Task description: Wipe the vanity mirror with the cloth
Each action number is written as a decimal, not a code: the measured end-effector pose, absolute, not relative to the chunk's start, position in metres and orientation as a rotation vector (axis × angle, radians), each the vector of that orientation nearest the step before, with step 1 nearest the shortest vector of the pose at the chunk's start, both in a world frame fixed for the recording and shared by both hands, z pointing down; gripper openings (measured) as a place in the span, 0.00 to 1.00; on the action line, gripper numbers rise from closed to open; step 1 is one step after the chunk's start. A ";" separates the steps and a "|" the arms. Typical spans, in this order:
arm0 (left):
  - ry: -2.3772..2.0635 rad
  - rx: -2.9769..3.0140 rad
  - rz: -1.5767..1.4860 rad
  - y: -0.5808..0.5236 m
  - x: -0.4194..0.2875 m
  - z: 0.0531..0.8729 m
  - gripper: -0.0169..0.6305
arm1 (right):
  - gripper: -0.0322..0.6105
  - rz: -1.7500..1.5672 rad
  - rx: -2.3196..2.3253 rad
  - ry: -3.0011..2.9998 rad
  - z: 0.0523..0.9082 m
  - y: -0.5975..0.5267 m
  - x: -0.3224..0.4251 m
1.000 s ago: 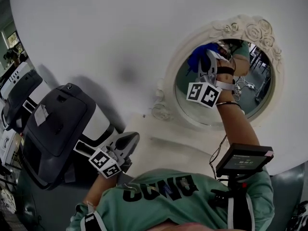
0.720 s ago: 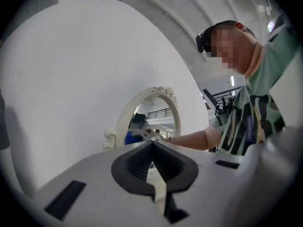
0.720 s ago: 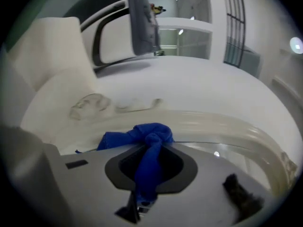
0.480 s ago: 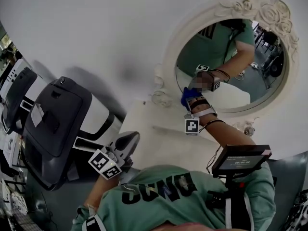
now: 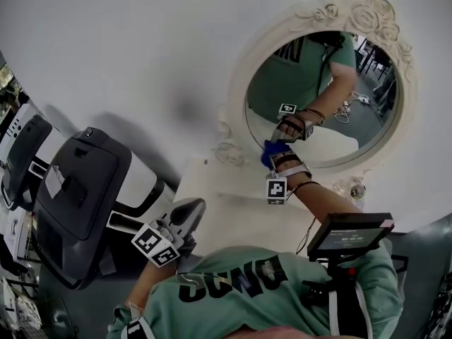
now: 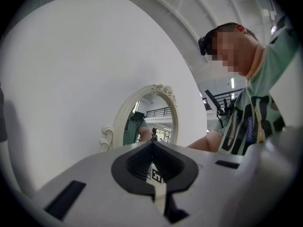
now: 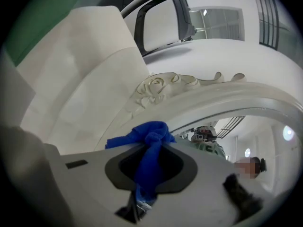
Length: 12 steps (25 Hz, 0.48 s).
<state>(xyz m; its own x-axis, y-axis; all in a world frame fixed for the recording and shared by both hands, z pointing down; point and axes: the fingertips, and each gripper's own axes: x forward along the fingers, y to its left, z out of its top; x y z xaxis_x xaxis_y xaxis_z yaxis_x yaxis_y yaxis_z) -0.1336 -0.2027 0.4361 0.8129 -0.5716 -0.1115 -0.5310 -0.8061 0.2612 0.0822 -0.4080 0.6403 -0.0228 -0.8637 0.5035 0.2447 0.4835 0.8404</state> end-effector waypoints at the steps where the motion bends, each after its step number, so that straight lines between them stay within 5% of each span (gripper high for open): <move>1: -0.854 2.791 -0.282 -0.203 -0.133 0.433 0.04 | 0.13 -0.958 0.630 -1.341 0.635 -0.407 0.079; 12: -0.868 2.849 -0.355 -0.208 -0.134 0.415 0.04 | 0.13 -1.424 1.280 -1.420 0.268 -0.390 0.050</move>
<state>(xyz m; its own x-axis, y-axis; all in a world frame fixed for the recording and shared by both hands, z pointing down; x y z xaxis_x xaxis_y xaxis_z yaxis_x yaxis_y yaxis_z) -0.1345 -0.2078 0.4149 0.8053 -0.5639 -0.1830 -0.5304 -0.8232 0.2025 0.0499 -0.3899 0.2678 -0.2285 -0.9628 -0.1443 -0.1413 -0.1139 0.9834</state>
